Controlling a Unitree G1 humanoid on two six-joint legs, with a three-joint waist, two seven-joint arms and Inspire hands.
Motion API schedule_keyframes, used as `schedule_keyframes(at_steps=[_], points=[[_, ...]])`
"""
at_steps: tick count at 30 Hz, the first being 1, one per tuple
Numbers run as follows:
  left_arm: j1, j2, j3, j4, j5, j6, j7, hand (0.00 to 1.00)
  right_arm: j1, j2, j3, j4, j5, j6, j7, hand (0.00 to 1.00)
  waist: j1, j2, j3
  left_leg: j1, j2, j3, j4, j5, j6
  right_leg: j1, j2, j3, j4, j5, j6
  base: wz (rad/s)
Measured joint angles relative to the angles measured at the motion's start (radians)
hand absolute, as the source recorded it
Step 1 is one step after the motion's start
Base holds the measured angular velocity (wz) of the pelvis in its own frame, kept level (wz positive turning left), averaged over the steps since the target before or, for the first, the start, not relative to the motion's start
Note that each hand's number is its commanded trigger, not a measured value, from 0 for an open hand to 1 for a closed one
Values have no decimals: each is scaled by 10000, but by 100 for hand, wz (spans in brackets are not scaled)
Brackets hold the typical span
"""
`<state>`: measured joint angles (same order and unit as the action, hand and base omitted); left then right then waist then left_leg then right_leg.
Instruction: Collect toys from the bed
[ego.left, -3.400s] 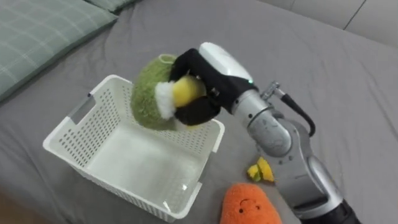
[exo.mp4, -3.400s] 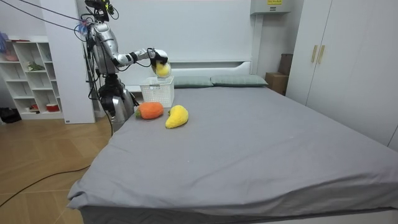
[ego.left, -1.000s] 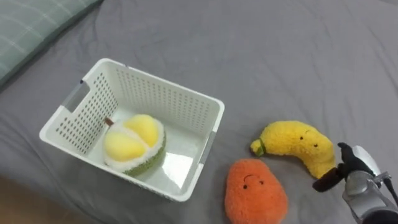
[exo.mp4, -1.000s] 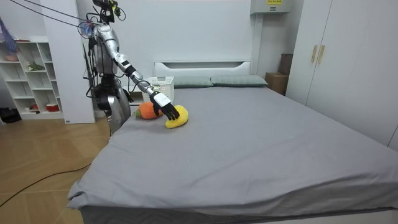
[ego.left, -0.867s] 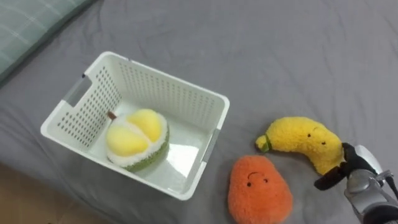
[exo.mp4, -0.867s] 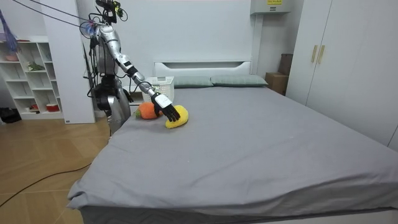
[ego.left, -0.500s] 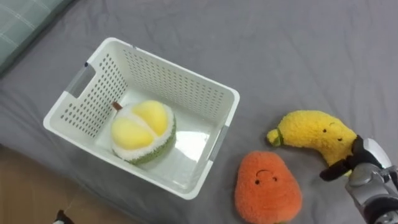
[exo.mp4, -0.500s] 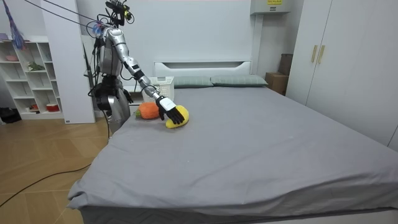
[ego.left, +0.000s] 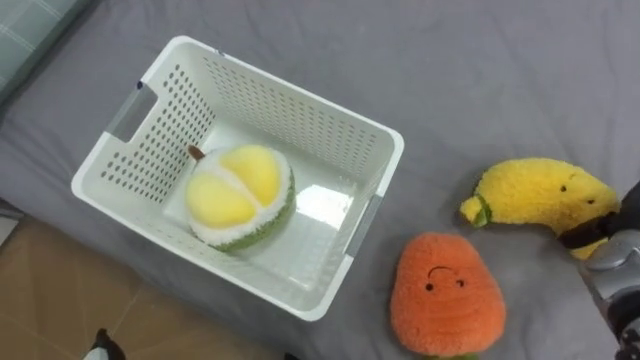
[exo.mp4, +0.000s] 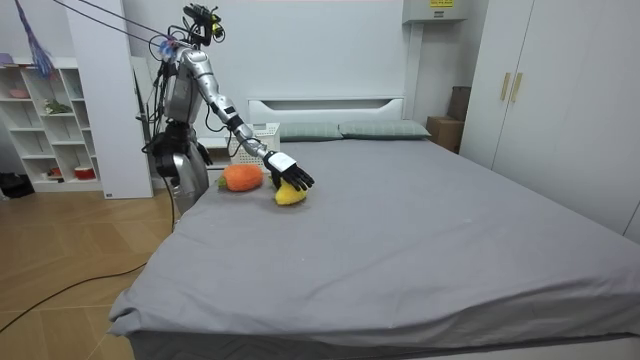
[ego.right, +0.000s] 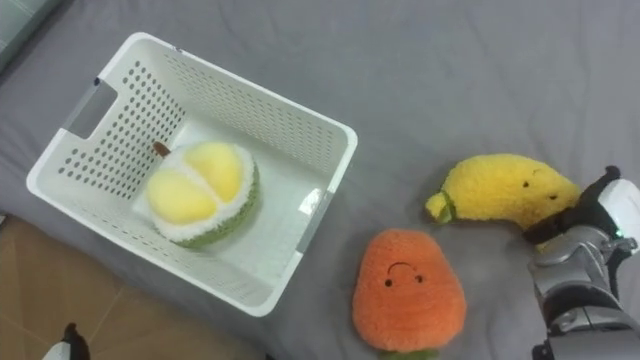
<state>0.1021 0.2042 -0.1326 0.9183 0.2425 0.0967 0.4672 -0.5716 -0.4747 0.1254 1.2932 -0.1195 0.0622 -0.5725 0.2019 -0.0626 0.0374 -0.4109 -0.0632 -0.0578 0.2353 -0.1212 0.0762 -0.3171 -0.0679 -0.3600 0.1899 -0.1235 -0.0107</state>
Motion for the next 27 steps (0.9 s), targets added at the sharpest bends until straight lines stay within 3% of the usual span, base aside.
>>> schedule_keyframes(at_steps=[1, 2, 9, 13, 19, 27], points=[[-19, 3, -107, 1, -145, -26, -5, 0, -10, -43, 9, -1, 137, -7, -124, 76, 1, 2, 5, -24, -7, 4, 1, 6, 11, -22, -2, 4, 0, 0, 0, 0], [-20, 2, -151, 5, -155, -27, -9, 0, -9, -45, 32, 0, 295, -8, -227, 100, 1, 0, 12, -30, -11, 13, 2, 9, 15, -29, -7, 6, 0, 1, 0, 0], [-188, 1, -300, 46, -145, -20, -87, 0, -6, -57, 97, 77, 440, -6, -413, 100, 14, 58, 80, -421, -15, 35, 26, 95, 25, -484, -41, 7, 173, 3, -5, 0], [-206, 3, -303, 48, -147, -12, -314, 0, -168, -107, 70, 405, 350, -3, -499, 100, 32, 215, 189, -521, -31, 44, 38, 109, 35, -585, -107, -18, 198, 7, -10, -1], [-225, 6, -427, 37, -150, 4, -494, 0, -320, -484, 172, 551, 278, 7, -462, 100, 208, 246, 182, -694, -28, 118, 33, 130, 54, -844, -144, 32, 346, 5, -9, -2], [-222, 30, -755, -44, -142, -60, -684, 0, -341, -646, 482, 700, 101, -94, 104, 100, 190, 217, 177, -622, -34, 158, 3, 141, 69, -799, -163, 57, 348, 2, -3, -1]])
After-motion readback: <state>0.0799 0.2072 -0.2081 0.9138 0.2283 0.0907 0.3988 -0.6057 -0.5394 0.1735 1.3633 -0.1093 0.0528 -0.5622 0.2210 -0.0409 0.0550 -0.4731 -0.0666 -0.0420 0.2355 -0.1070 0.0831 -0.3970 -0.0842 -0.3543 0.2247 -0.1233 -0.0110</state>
